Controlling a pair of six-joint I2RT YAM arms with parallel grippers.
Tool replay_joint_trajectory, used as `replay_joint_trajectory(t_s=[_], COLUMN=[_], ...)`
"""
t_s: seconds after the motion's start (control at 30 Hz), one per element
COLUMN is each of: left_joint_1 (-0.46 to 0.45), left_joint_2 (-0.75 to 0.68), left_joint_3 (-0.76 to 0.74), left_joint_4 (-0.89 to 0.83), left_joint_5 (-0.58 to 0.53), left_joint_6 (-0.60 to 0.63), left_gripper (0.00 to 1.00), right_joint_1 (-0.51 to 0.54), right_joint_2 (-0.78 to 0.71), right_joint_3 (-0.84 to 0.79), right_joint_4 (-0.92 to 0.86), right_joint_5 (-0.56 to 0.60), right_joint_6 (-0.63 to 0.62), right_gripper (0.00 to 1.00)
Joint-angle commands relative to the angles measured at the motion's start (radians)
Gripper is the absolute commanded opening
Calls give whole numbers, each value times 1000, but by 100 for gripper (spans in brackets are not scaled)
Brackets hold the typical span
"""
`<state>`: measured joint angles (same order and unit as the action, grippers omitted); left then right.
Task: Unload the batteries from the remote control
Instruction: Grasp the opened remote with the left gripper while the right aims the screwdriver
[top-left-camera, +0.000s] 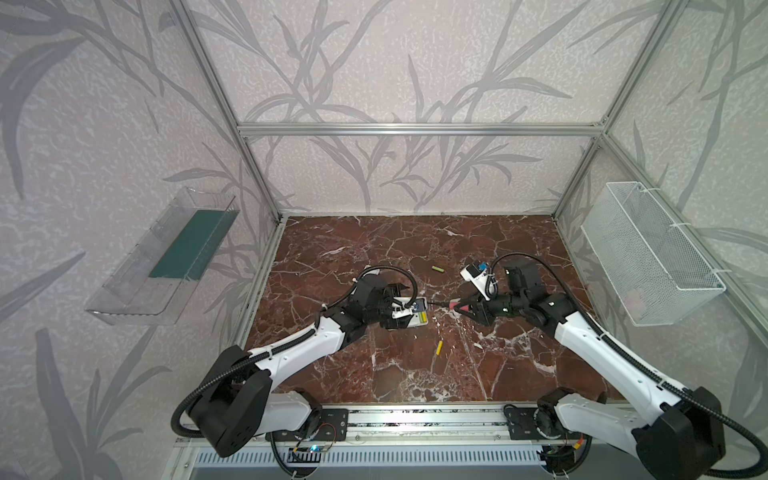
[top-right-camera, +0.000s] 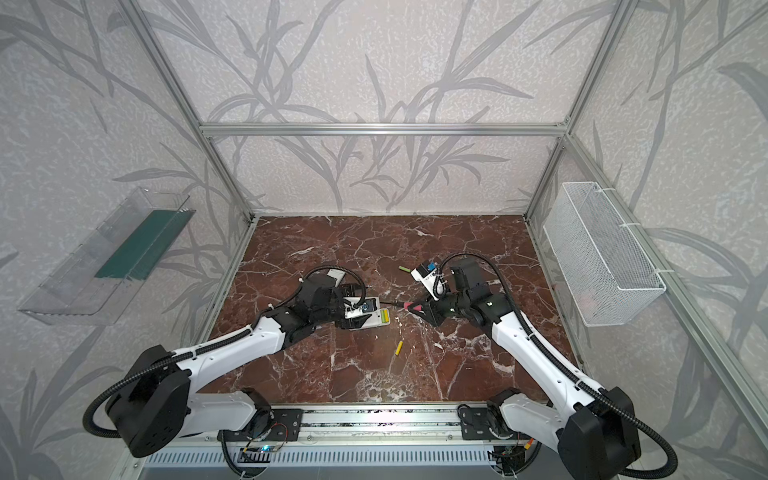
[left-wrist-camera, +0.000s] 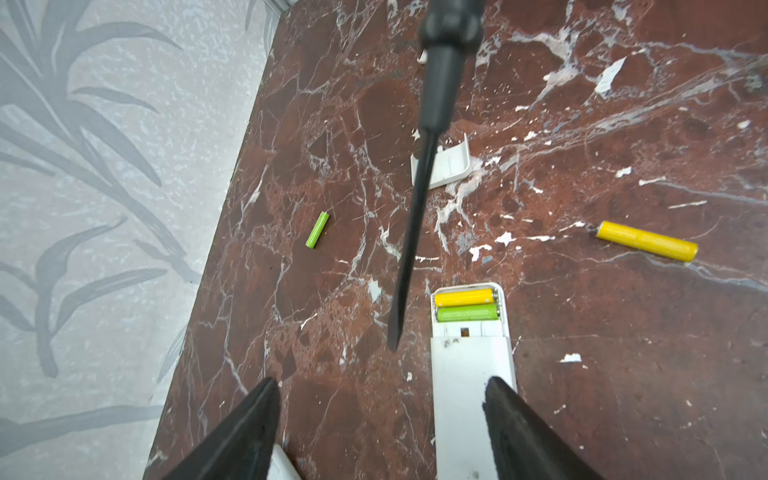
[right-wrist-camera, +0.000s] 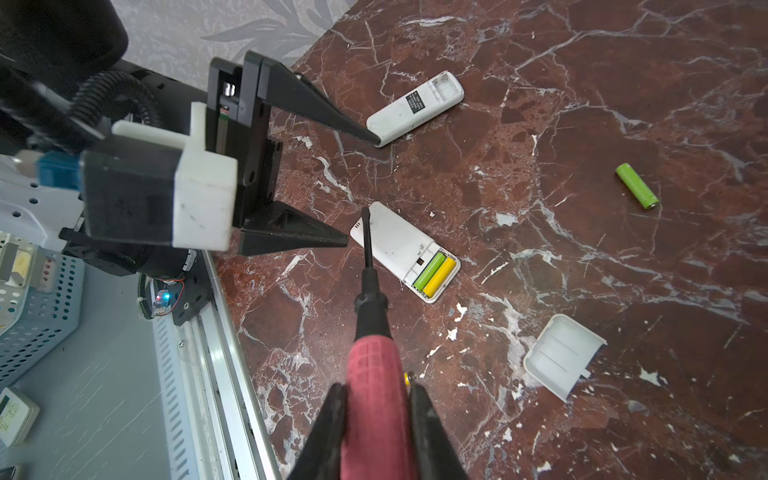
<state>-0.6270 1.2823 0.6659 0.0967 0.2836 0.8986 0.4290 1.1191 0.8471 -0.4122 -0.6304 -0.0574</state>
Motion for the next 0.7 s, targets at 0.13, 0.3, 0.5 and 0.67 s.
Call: replay_joint_trajectory(t_s=[0.13, 0.3, 0.5, 0.67], left_joint_1=[9, 11, 42, 61], left_joint_2=[-44, -24, 102, 227], left_joint_3=[-30, -12, 171, 379], left_joint_4=[4, -8, -284, -466], left_joint_5=[-37, -88, -150, -189], left_joint_6=[15, -59, -244, -417], left_gripper=[74, 83, 99, 99], right_joint_1=[-1, 3, 47, 78], right_joint_2=[-40, -49, -68, -71], right_joint_3=[-12, -11, -25, -34], right_joint_4=[-1, -9, -40, -85], right_joint_5=[0, 23, 130, 229], right_joint_6=[-24, -3, 34, 59], right_gripper=[4, 3, 2, 2])
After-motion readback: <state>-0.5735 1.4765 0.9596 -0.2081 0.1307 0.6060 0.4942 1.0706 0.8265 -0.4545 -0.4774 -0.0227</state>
